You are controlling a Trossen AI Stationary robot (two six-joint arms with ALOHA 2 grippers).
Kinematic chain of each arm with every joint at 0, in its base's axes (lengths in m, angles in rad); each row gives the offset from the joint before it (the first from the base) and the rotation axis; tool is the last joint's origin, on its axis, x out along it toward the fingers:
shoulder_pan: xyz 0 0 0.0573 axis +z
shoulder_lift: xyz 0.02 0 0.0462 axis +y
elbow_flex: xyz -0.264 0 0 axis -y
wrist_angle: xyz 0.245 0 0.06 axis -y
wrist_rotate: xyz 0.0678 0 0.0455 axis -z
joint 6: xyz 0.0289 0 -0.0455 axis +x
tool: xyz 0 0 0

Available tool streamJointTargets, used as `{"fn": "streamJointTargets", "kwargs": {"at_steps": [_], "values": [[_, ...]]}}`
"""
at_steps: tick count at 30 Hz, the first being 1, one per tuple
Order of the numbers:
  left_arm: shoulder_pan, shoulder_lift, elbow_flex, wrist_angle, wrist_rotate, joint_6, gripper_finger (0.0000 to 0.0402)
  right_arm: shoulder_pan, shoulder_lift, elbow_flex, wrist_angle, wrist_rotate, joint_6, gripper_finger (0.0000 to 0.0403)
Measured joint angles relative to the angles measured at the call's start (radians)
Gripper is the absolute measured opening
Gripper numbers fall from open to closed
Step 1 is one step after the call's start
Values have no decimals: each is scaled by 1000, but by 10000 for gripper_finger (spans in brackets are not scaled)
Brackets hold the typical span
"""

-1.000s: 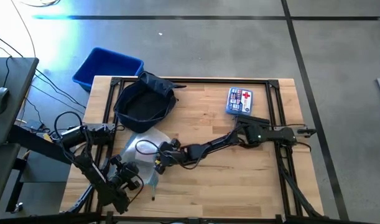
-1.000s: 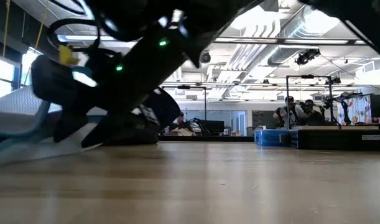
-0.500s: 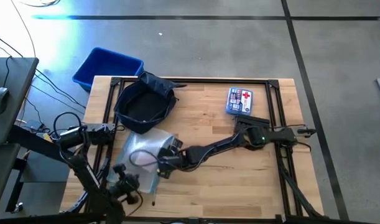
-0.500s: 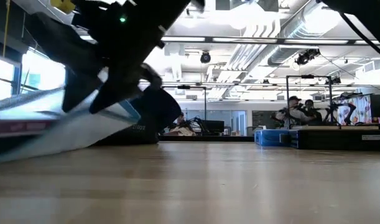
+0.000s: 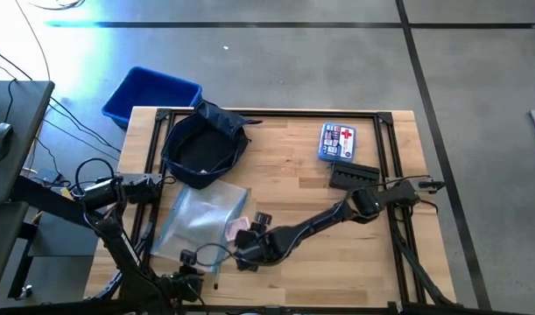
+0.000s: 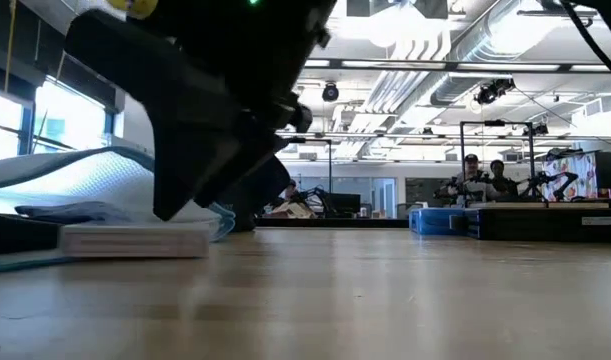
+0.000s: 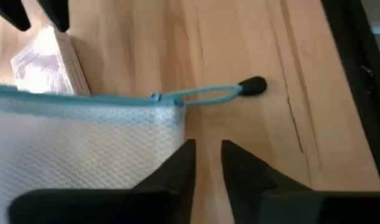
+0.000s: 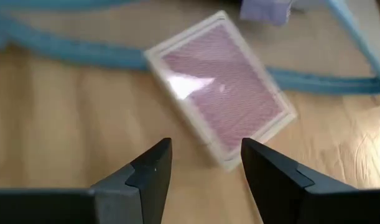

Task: Unpack backpack
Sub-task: Put the red game card into the transparent zip bag

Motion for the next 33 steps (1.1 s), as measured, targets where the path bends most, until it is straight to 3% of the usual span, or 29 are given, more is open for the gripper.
{"fn": "streamJointTargets", "kwargs": {"at_steps": [7, 11, 16, 19, 26, 33], "values": [[-1, 0, 3, 4, 41, 16, 131, -30, 0, 0, -231, 91, 153, 181], [-8, 0, 21, -112, 74, -108, 129, -76, 3, -42, -297, 96, 238, 181], [-26, 0, 40, -430, 148, -486, 108, -100, -3, -114, -75, 34, 188, 180], [-39, 0, 1, -524, 205, -657, 94, -103, 8, -115, 108, -9, 151, 180], [-52, -5, -138, -344, 184, -724, 73, -107, 28, -116, 556, -215, 89, 181], [-58, 0, -134, -316, 147, -797, 69, -92, -4, -91, 449, -134, -131, 181]]}}
